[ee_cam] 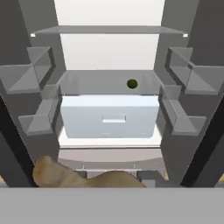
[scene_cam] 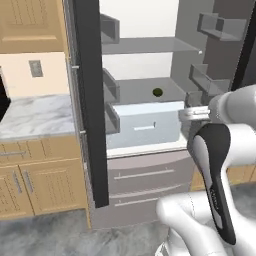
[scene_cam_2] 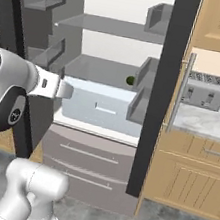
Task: Grab the garlic and lime from the fridge, place them in the blender, close the lid, and turn on the blender to create a marinade.
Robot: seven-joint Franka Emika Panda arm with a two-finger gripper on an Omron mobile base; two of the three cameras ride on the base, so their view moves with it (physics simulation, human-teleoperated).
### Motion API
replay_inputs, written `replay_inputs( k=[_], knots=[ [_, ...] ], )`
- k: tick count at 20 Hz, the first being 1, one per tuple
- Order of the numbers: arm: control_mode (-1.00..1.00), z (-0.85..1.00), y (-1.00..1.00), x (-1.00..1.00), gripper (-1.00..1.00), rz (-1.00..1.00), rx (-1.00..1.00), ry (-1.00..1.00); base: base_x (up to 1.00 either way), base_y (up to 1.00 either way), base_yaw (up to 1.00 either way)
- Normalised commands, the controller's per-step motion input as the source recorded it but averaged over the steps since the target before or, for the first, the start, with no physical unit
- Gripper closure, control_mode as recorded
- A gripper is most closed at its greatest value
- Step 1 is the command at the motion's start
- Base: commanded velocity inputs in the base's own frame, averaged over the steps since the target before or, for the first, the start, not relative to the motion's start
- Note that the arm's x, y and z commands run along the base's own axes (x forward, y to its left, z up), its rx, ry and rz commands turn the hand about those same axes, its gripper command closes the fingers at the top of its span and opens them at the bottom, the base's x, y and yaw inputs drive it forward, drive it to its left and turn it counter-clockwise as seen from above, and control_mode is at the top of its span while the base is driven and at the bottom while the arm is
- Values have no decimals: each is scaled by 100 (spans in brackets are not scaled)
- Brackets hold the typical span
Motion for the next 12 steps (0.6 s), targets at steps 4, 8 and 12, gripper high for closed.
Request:
replay_inputs(
  k=[4, 8, 12],
  knots=[
    [100, 0, 0, 0, 100, 0, 0, 0, -98, 0, 37],
    [100, 0, 0, 0, 100, 0, 0, 0, -100, 0, 75],
    [100, 0, 0, 0, 100, 0, 0, 0, -90, 0, 89]
  ],
)
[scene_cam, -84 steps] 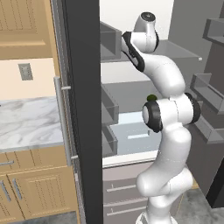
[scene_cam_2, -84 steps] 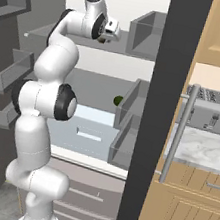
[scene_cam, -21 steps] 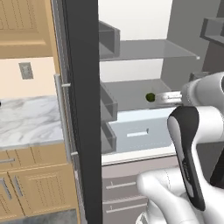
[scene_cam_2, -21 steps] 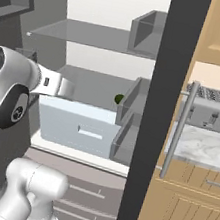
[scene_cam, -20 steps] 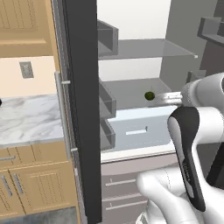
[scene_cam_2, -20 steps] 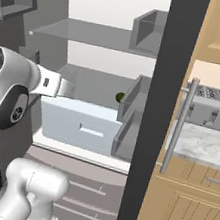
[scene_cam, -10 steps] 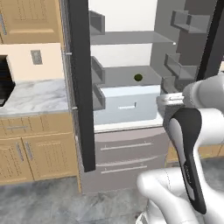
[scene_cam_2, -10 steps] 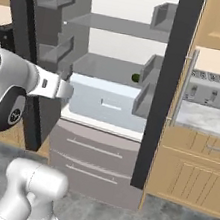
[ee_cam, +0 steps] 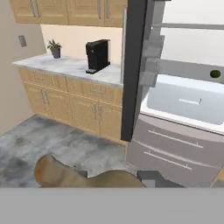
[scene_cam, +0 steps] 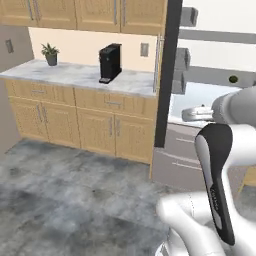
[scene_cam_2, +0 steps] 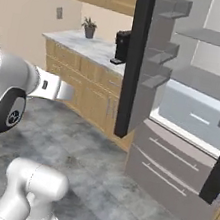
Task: Grab the garlic and lime from the fridge, place them in the blender, close the lid, and turn on the blender to create a marinade.
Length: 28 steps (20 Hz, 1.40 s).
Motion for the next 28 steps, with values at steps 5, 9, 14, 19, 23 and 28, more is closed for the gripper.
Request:
replay_inputs(
  k=[5, 9, 14, 19, 23, 28],
  knots=[
    [100, 0, 0, 0, 100, 0, 0, 0, -43, 0, 99],
    [100, 0, 0, 0, 100, 0, 0, 0, -11, 0, 100],
    [100, 0, 0, 0, 100, 0, 0, 0, -8, 0, 100],
    [100, 0, 0, 0, 100, 0, 0, 0, -8, 0, 100],
    [100, 0, 0, 0, 100, 0, 0, 0, -7, 0, 100],
    [100, 0, 0, 0, 100, 0, 0, 0, -6, 0, 100]
  ],
)
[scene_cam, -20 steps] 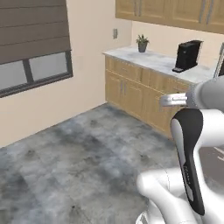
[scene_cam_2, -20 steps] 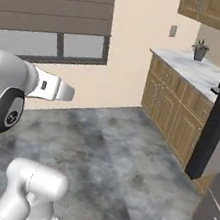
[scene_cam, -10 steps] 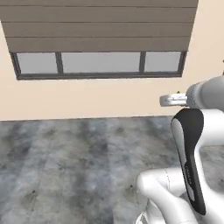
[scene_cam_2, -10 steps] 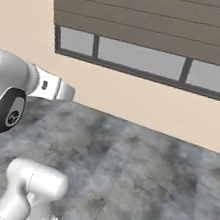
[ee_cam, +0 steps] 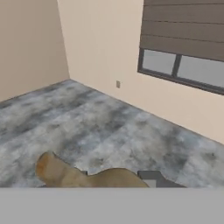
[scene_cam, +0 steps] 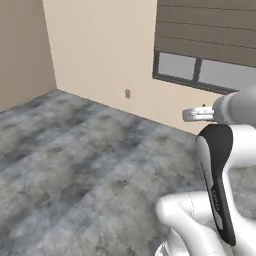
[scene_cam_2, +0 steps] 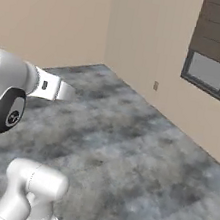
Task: Grab the garlic and lime from the fridge, place them in the blender, close the lid, and turn on the blender to create a marinade.
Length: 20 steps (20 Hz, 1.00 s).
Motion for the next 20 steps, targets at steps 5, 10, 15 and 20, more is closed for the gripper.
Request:
replay_inputs(
  k=[5, 10, 15, 20],
  knots=[
    [100, 0, 0, 0, 100, 0, 0, 0, -5, 0, 100],
    [100, 0, 0, 0, 100, 0, 0, 0, -2, 0, 100],
    [100, 0, 0, 0, 100, 0, 0, 0, 0, 0, 100],
    [100, 0, 0, 0, 100, 0, 0, 0, 0, 0, 100]
  ],
)
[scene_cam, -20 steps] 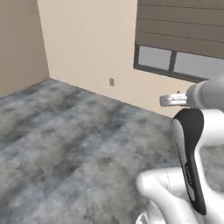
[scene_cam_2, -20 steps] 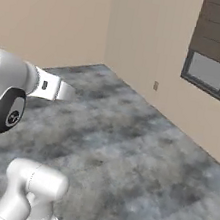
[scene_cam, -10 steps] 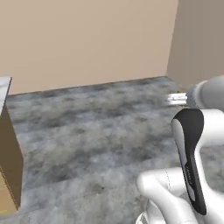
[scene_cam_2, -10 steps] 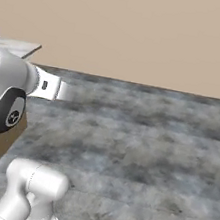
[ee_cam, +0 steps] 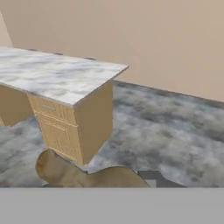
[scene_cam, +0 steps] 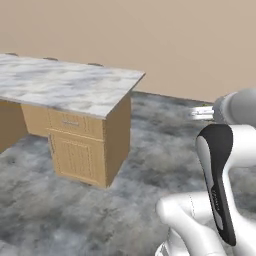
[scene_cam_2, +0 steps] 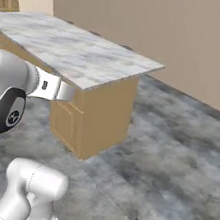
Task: Grab the garlic and lime from the fridge, place them in the blender, close the lid, and turn on the blender to create a marinade.
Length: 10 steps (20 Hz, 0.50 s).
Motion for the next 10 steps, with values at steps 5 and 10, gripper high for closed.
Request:
replay_inputs(
  k=[5, 10],
  knots=[
    [100, 0, 0, 0, 100, 0, 0, 0, 15, 14, 91],
    [100, 0, 0, 0, 100, 0, 0, 0, 49, 34, 77]
  ],
)
